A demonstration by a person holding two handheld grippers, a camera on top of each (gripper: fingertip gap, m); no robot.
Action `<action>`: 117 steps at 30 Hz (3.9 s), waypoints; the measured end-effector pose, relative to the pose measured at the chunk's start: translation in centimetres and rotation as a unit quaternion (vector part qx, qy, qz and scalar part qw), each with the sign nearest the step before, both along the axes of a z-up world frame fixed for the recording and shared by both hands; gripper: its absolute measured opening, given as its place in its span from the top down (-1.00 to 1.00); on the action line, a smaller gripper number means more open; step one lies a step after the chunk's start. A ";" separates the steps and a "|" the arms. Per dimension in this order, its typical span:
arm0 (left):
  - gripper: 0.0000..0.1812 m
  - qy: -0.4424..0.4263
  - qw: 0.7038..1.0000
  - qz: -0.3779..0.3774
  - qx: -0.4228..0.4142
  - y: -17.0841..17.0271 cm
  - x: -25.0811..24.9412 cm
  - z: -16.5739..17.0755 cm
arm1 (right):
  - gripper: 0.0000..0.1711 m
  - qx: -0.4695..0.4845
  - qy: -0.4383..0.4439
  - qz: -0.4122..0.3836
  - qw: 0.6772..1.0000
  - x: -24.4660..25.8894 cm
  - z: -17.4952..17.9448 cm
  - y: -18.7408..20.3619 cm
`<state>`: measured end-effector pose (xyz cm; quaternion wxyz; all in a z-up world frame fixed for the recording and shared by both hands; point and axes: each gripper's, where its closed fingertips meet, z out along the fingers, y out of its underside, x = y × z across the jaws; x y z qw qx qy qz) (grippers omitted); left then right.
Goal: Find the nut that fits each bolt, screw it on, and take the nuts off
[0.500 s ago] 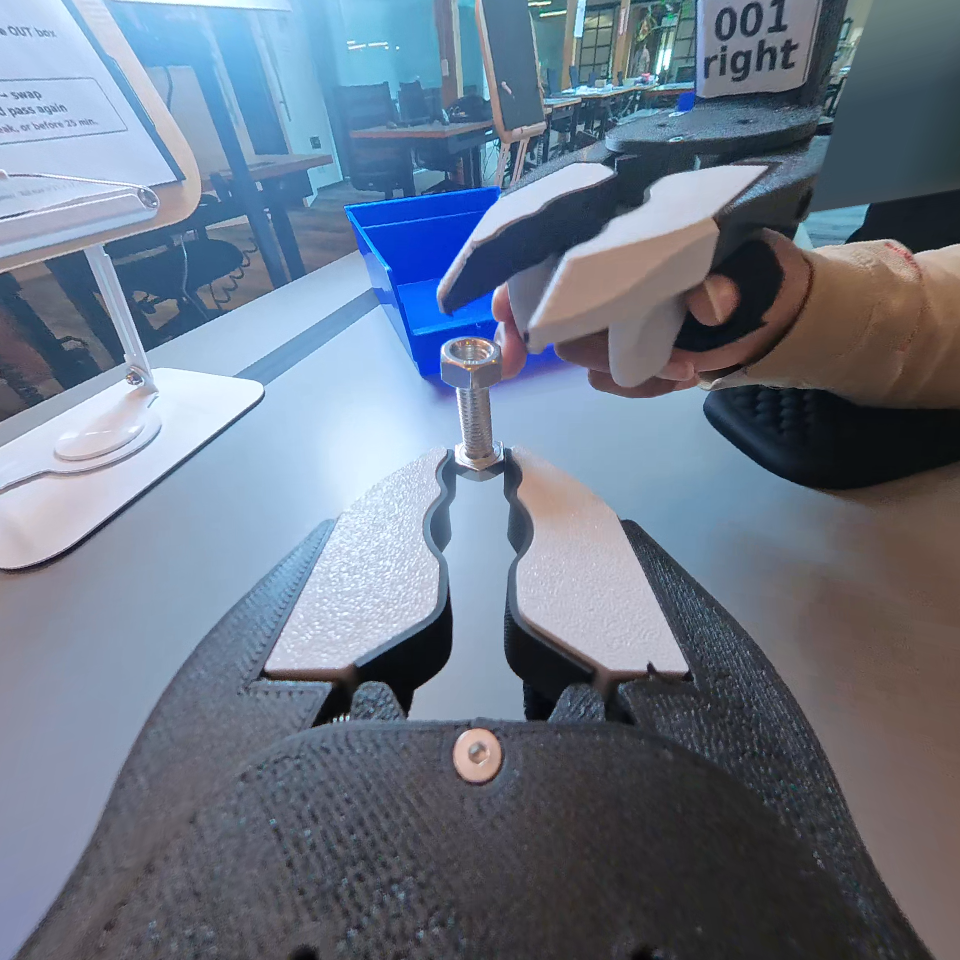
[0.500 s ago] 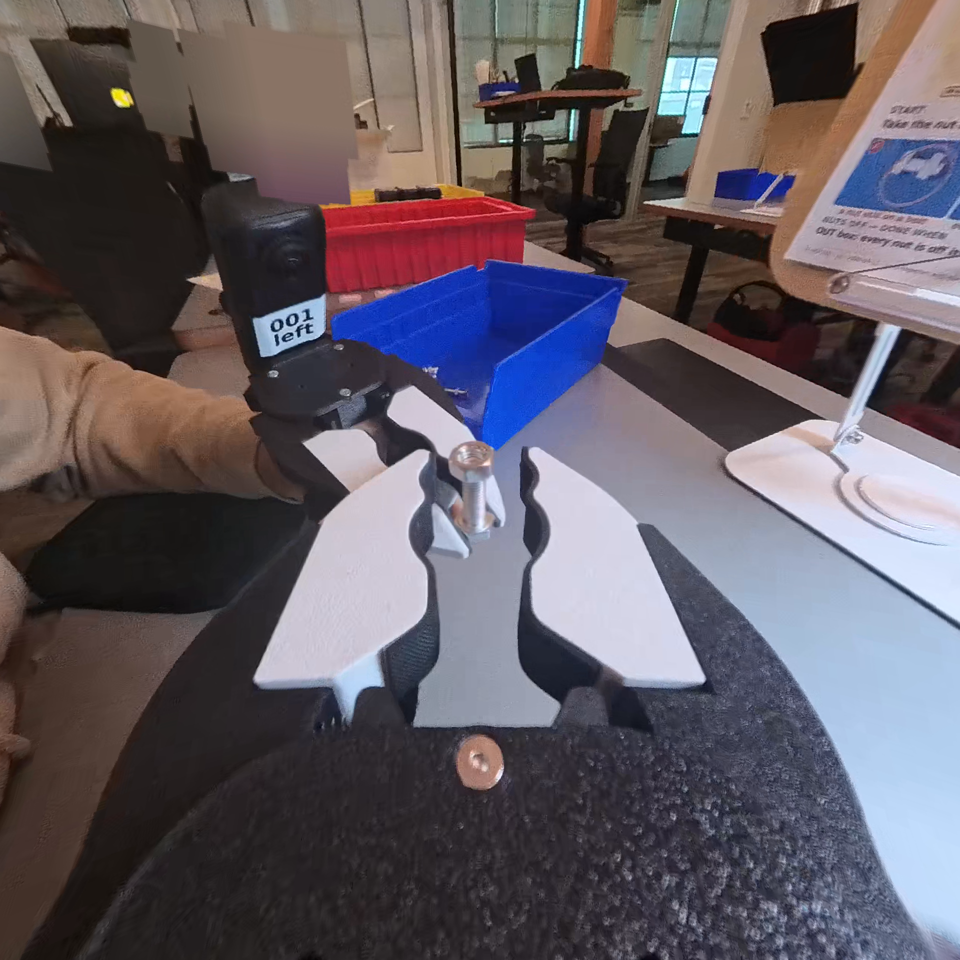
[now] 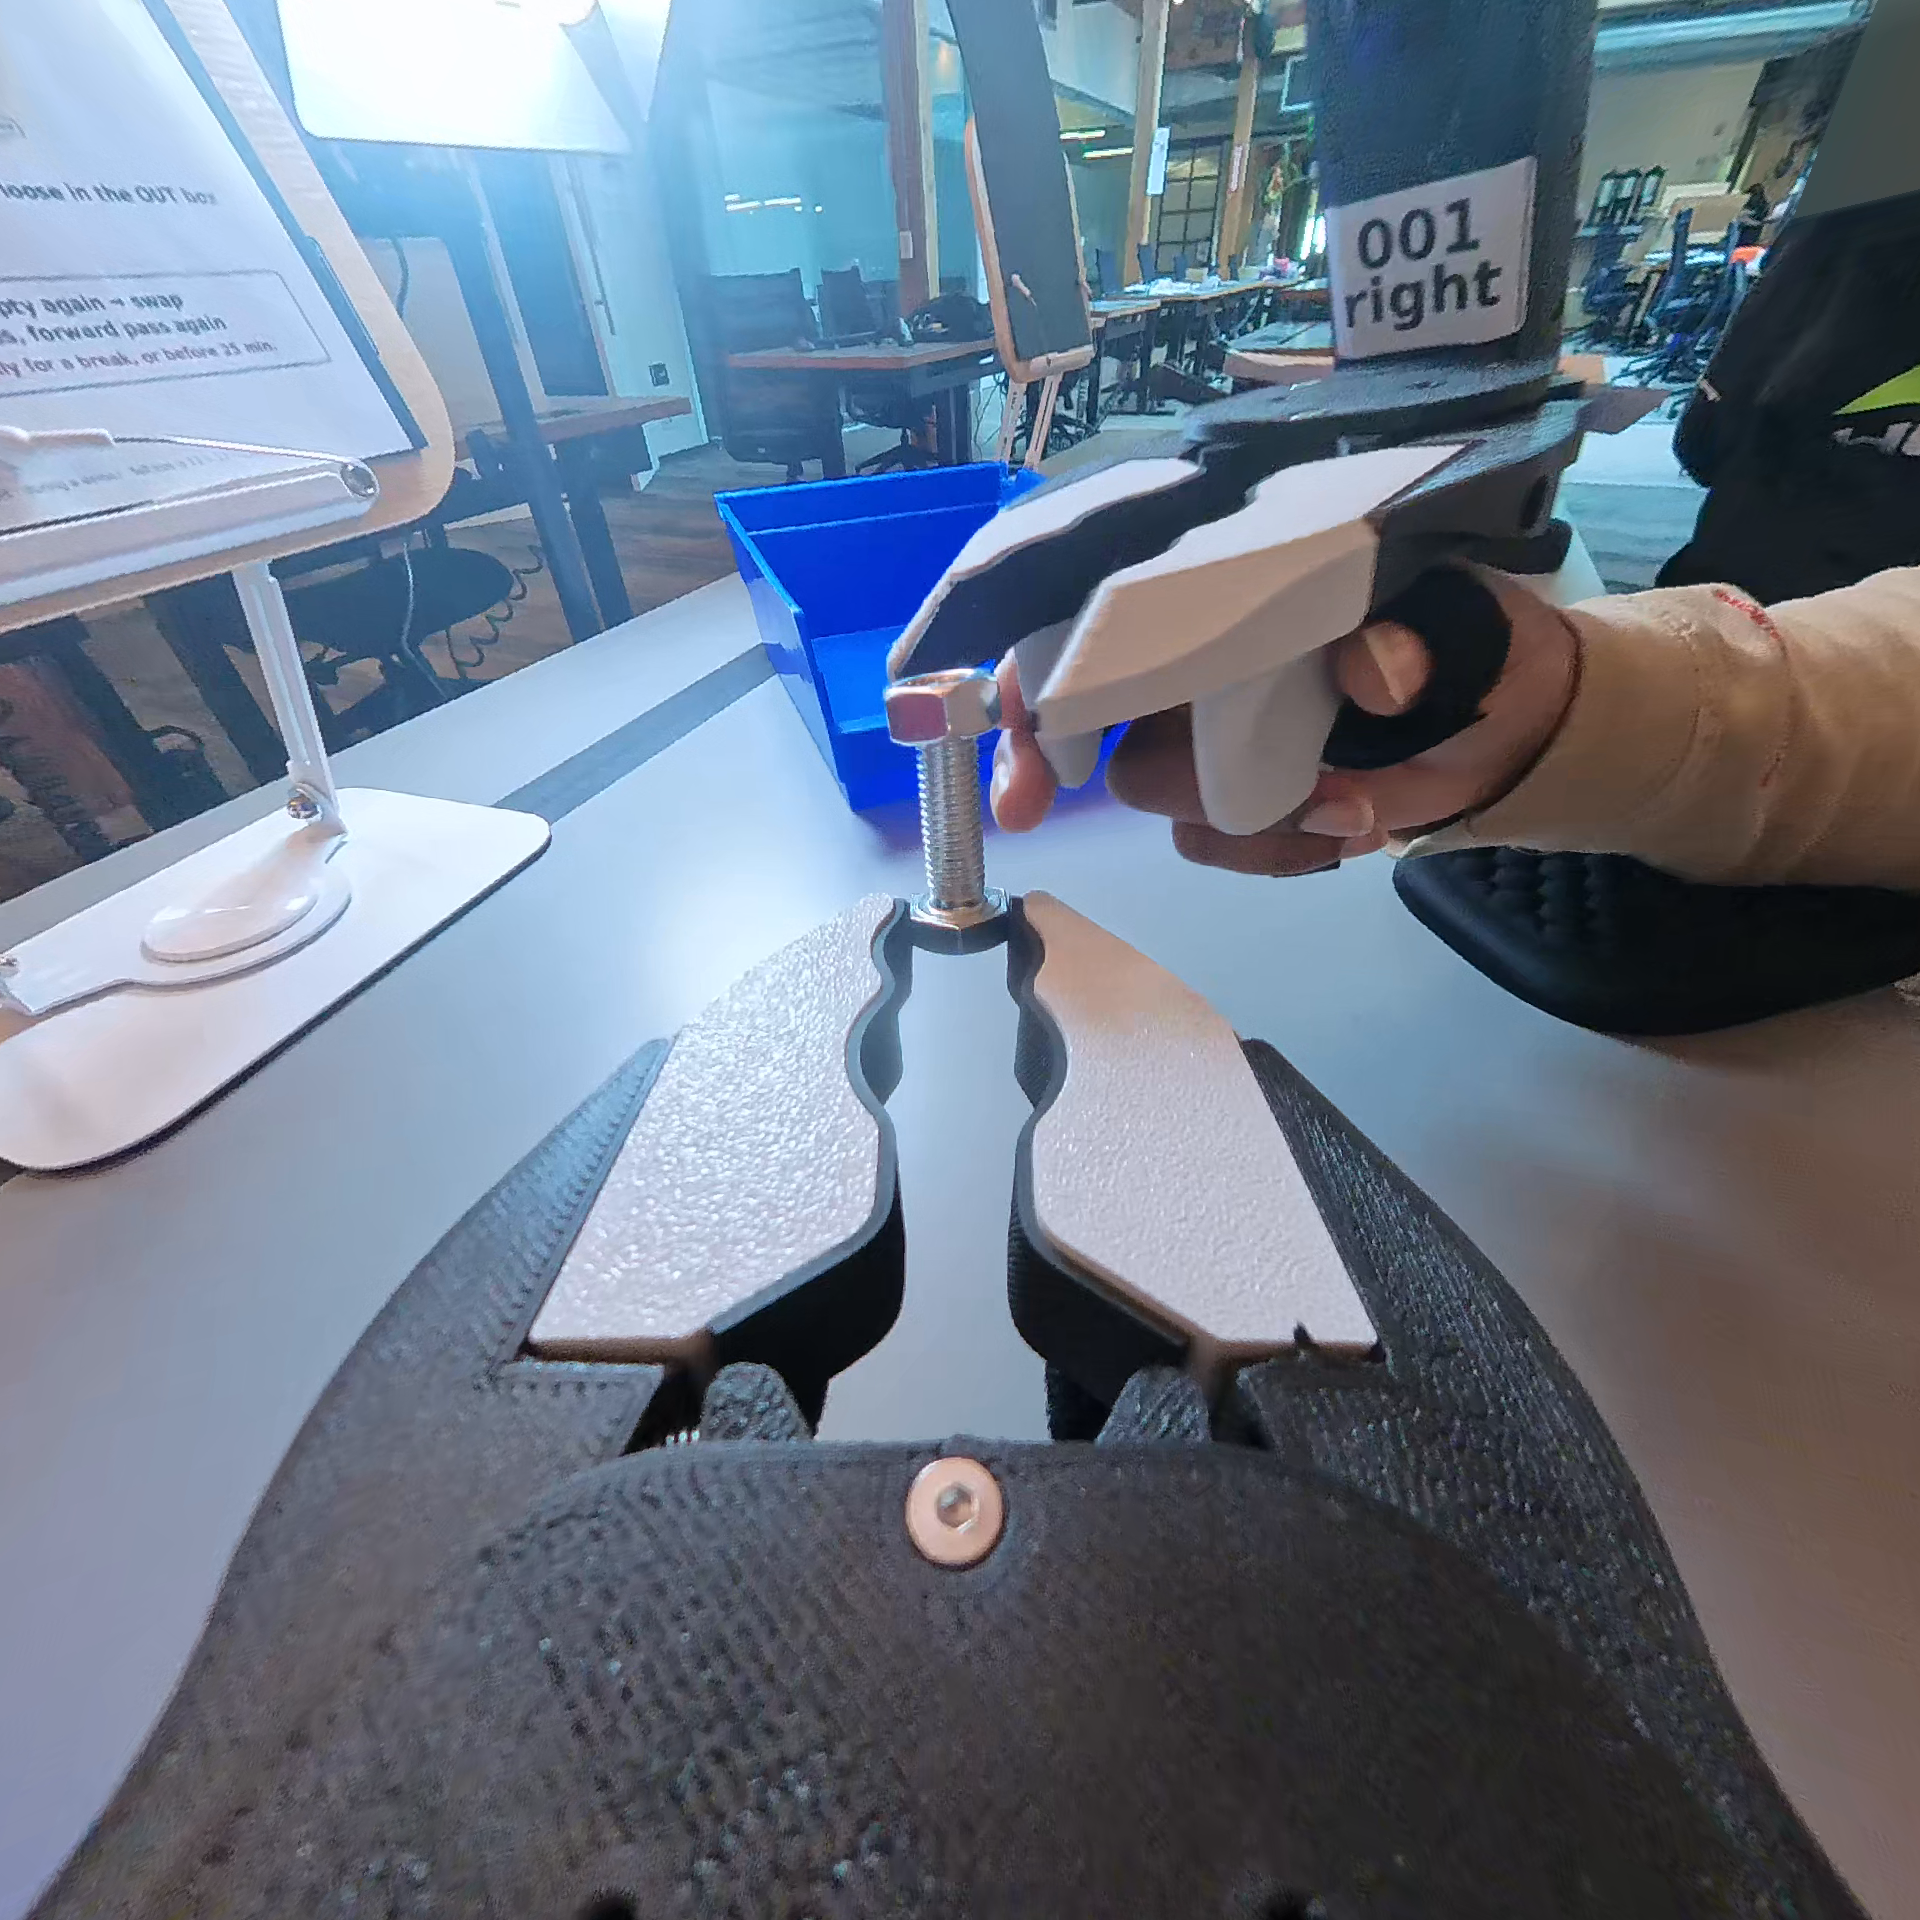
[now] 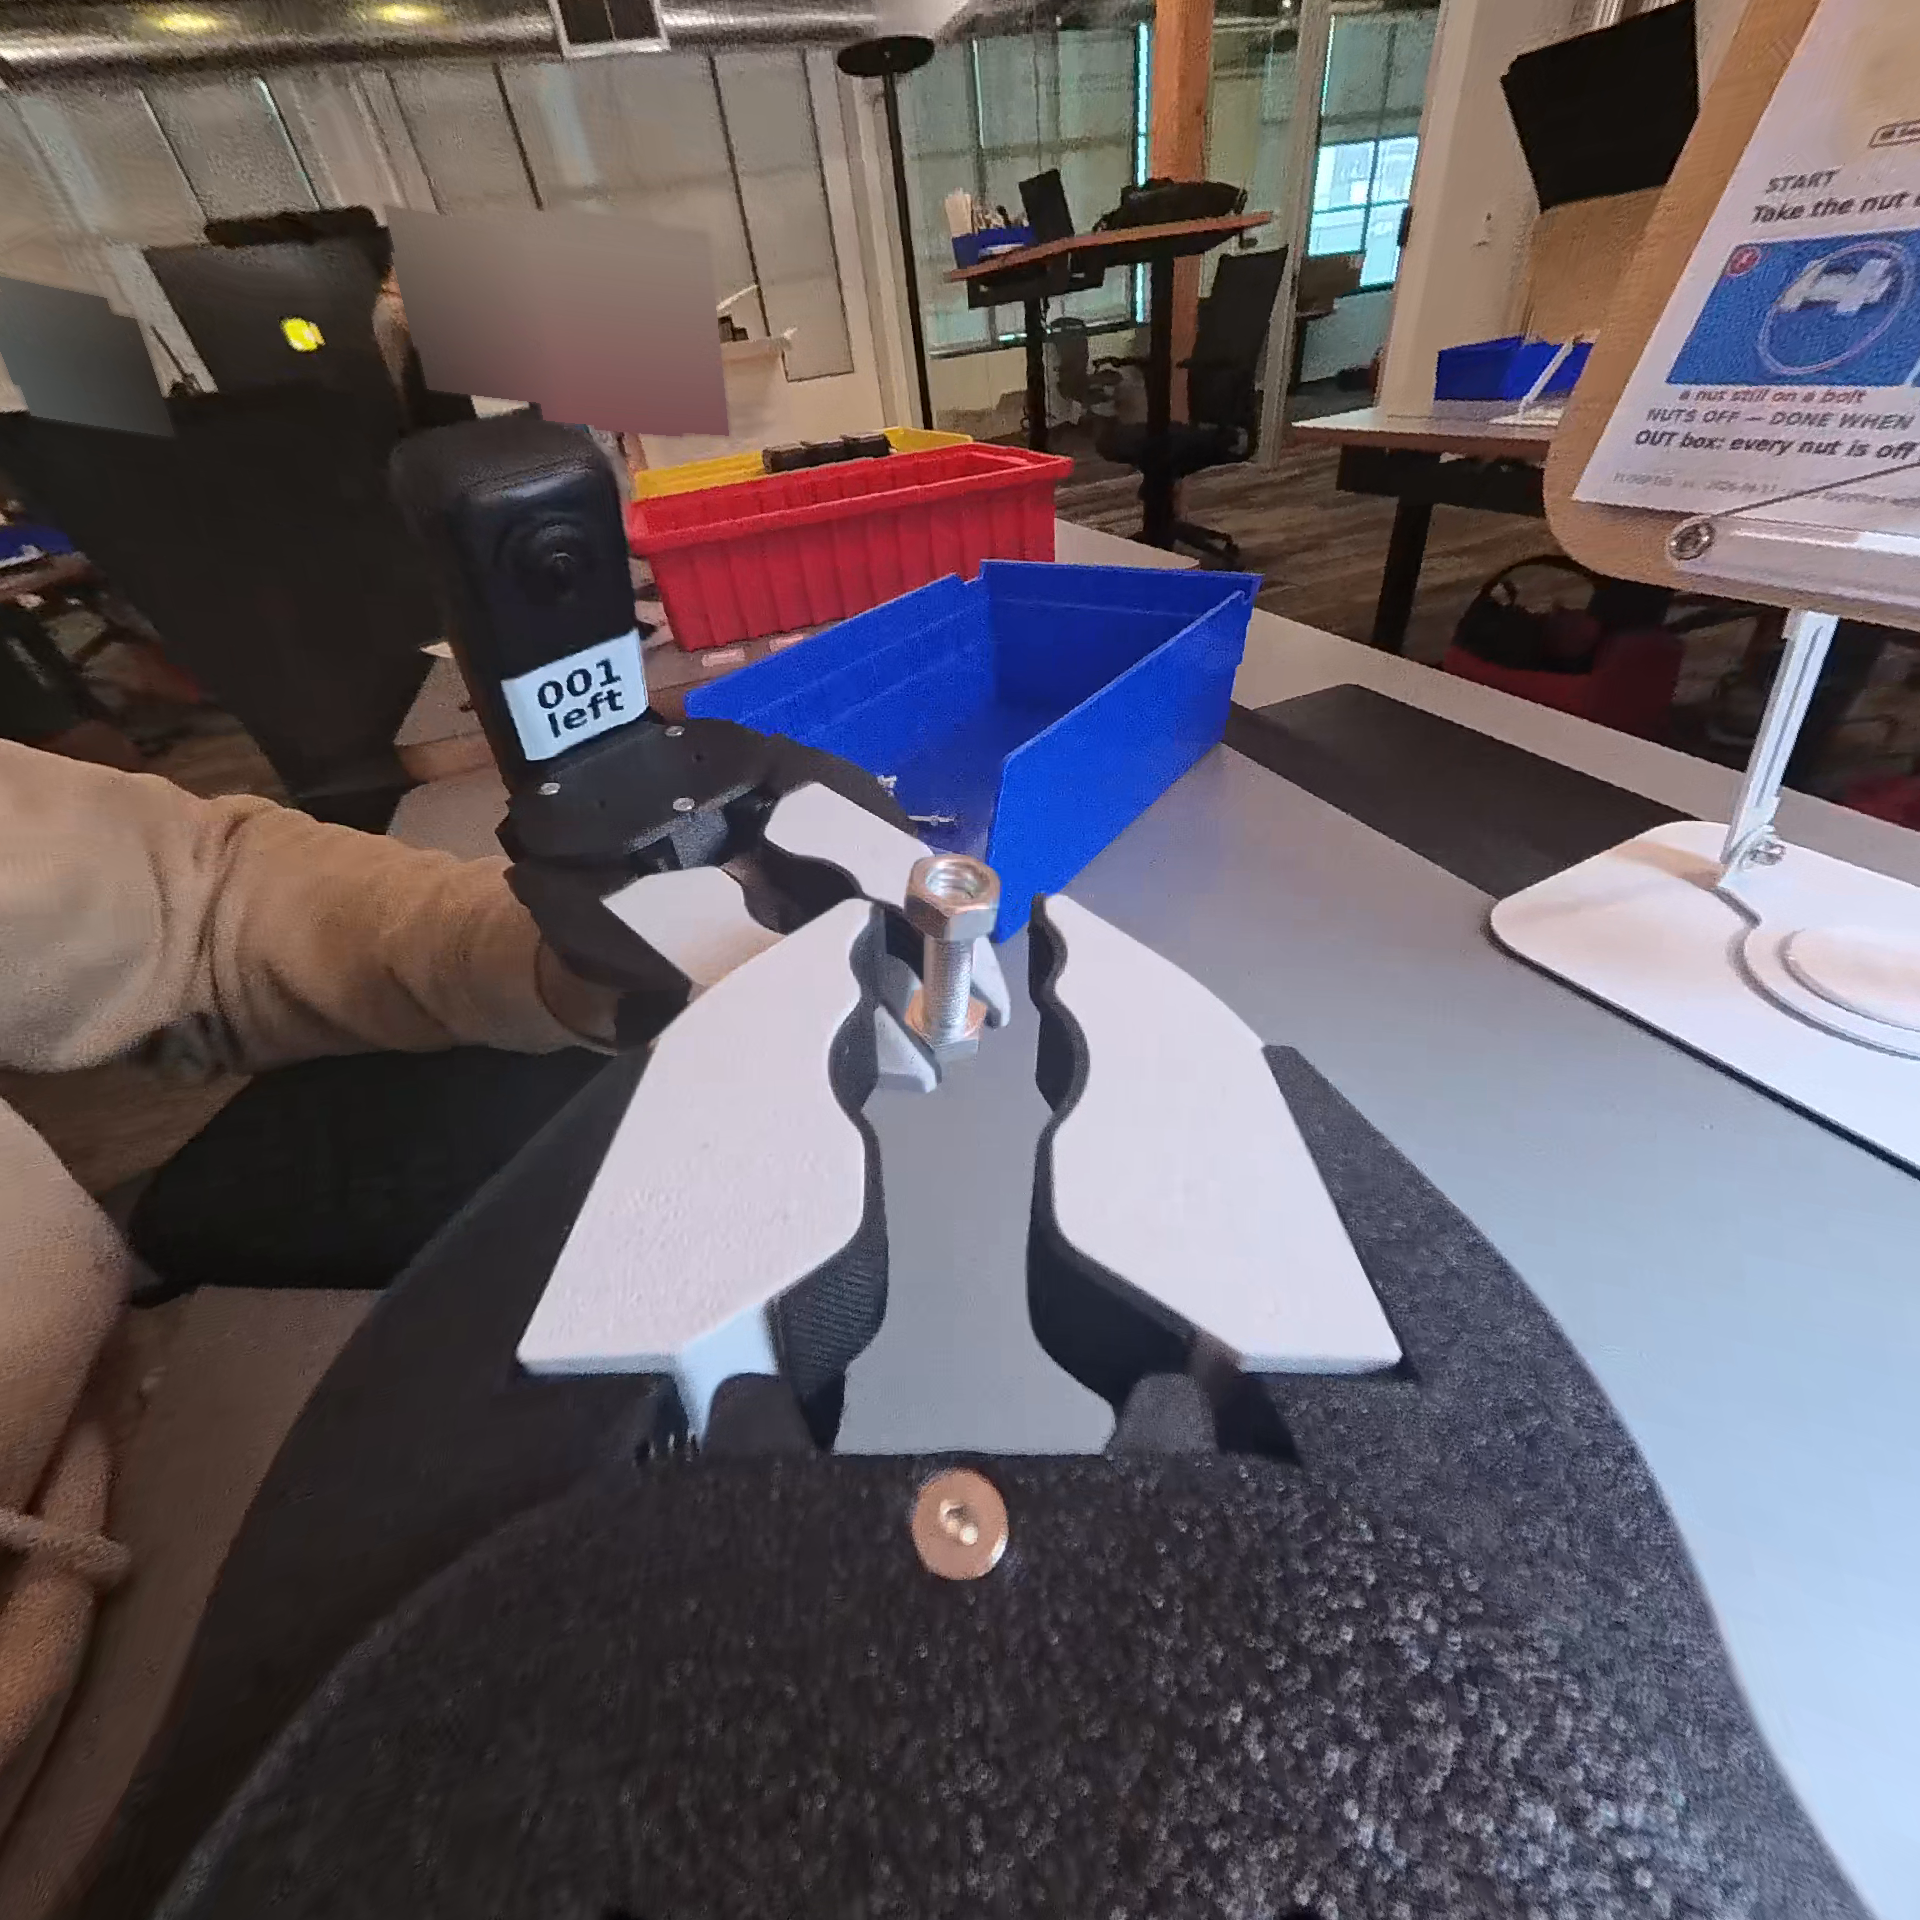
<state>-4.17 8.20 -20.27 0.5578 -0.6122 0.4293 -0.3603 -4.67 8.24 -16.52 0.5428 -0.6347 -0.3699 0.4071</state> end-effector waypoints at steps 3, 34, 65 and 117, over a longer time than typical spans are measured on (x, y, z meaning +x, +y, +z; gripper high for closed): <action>0.80 -0.004 1.000 -0.008 0.003 -0.3 0.2 0.2 | 0.79 -0.015 0.016 0.015 1.000 -0.2 0.0 -0.3; 0.80 -0.010 0.999 -0.042 -0.008 -1.4 0.7 -0.4 | 0.79 -0.232 -0.327 -0.380 0.833 27.2 -11.6 18.5; 0.80 0.091 0.993 -0.028 0.062 -1.9 1.5 -2.8 | 0.76 -0.034 -0.321 0.095 0.942 1.2 -4.1 -2.4; 0.99 0.169 0.957 0.222 -0.072 7.5 -22.0 5.8 | 0.69 0.017 -0.052 -0.163 0.985 10.0 -2.1 4.4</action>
